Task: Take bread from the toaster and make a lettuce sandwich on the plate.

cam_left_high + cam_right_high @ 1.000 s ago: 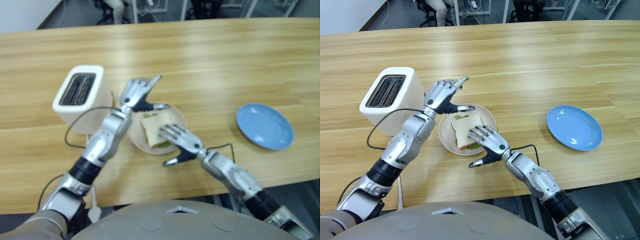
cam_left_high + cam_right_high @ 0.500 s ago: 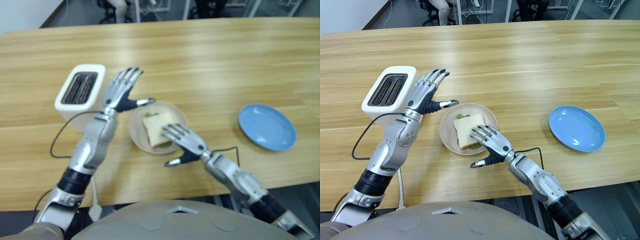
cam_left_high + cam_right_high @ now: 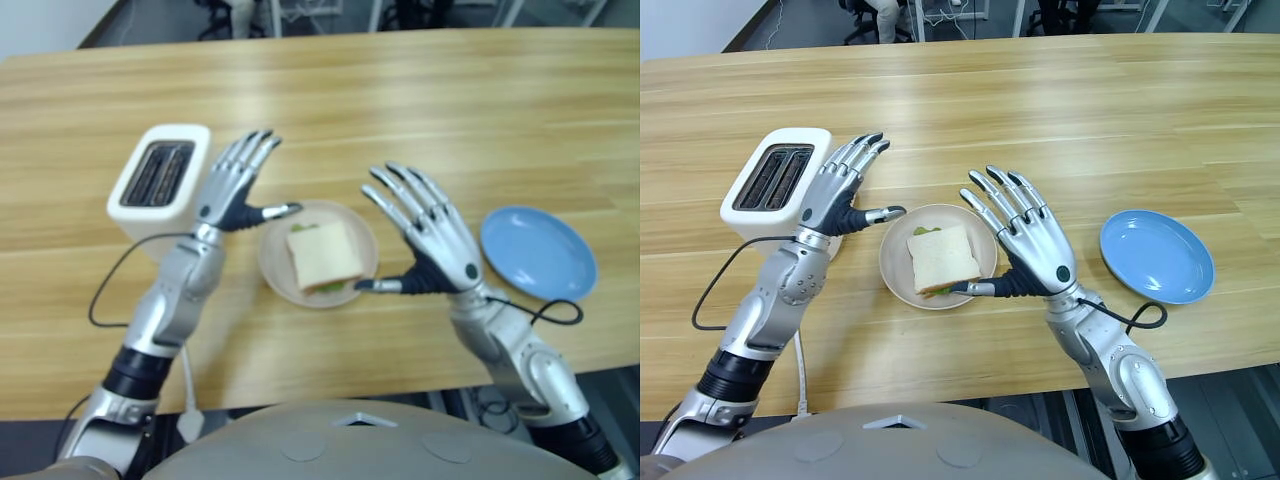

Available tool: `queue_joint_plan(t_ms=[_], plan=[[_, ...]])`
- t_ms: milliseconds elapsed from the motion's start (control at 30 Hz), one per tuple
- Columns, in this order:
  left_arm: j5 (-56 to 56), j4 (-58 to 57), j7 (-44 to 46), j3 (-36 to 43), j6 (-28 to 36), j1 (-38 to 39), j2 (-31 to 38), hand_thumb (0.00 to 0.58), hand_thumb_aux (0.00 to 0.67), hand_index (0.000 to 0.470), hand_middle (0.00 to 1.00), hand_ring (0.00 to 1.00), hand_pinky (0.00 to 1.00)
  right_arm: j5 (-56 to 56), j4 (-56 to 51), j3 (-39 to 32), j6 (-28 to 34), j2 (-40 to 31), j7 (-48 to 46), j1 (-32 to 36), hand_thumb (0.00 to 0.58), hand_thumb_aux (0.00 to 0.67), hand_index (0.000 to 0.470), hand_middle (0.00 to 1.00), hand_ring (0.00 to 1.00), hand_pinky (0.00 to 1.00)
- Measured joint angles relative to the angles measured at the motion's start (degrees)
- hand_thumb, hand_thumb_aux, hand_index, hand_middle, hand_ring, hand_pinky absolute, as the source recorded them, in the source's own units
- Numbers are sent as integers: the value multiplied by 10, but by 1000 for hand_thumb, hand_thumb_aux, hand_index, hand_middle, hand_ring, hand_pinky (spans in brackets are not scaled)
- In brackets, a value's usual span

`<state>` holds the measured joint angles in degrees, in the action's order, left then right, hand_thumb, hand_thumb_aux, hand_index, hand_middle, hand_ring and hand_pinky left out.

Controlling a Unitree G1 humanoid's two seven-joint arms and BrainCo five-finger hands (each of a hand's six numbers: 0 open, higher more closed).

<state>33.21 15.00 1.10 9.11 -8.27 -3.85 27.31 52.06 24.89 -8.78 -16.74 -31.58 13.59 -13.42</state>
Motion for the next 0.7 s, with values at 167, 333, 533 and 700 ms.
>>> queue_joint_plan(t_ms=[167, 333, 533, 700], plan=[[-169, 4, 149, -83, -7, 48, 95, 580, 670, 460, 1000, 1000, 1000, -152, -61, 58, 25, -79, -167, -58, 580, 670, 460, 1000, 1000, 1000], [-256, 29, 288, -96, -4, 104, 178, 580, 670, 460, 1000, 1000, 1000, -280, -35, 111, 48, -100, -273, -84, 580, 670, 460, 1000, 1000, 1000], [-258, 38, 384, -38, 32, 113, 207, 580, 670, 460, 1000, 1000, 1000, -339, 55, 18, 82, -94, -405, -74, 580, 670, 460, 1000, 1000, 1000], [-221, 56, 450, 52, 62, 132, 209, 580, 670, 460, 1000, 1000, 1000, -343, 69, -56, 113, -95, -482, -80, 580, 670, 460, 1000, 1000, 1000]])
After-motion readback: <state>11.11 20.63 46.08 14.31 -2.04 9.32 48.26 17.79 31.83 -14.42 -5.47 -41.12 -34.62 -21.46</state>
